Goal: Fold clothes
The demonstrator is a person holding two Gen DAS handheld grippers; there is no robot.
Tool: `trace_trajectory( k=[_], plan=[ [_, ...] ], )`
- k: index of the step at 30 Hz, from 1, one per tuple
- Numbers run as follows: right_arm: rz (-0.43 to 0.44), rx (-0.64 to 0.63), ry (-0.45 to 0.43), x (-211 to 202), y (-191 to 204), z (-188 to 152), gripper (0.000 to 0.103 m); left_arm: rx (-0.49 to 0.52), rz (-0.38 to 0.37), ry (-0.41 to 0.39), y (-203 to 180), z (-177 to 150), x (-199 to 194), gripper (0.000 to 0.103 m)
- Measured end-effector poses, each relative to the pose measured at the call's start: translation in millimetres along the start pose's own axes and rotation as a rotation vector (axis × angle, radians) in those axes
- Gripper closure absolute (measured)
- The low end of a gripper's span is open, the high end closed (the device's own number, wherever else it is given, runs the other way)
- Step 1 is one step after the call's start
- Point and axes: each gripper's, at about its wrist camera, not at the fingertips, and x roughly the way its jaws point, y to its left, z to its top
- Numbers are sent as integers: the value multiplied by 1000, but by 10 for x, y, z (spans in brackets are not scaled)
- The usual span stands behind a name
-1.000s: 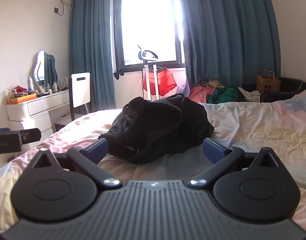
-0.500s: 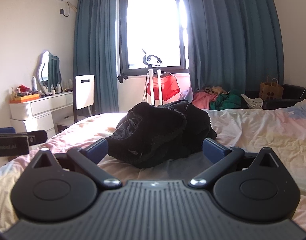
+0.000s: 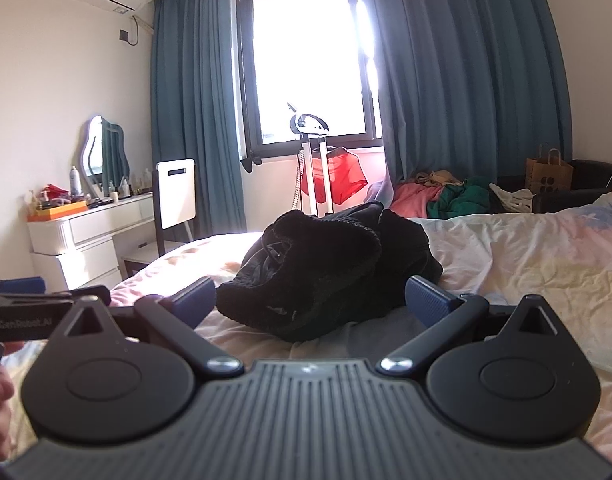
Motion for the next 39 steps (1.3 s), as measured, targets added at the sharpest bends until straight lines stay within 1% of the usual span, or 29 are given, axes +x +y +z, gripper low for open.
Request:
trace_trajectory(
  k=[2,8,15,19,25,31,34,39],
  plan=[
    [2,5,2,0,-4,2,0,5,10,-7,-15,-1,-18,0],
    [2,7,14,30,-22,23,0,16,1,-10,-42,-14,-30,0],
    [-21,-2,26,53,3,43,0,-9,-17,6,-24,-47,7,0],
    [-17,1,32,73,6,37,0,-22,-20,19,-18,-66,51,0],
    [-15,4,52,110,-20,27,0,11,-22,39,-86,-129,151,0],
    [-23,32,71,118,-95,35,0,42,-18,105,-141,-171,426,0],
    [-25,57,83,134,-144,27,0,93,-5,152,-205,-130,777,0],
    [-30,88,117,240,-226,-44,0,172,17,195,-341,-142,1446,1]
  ],
)
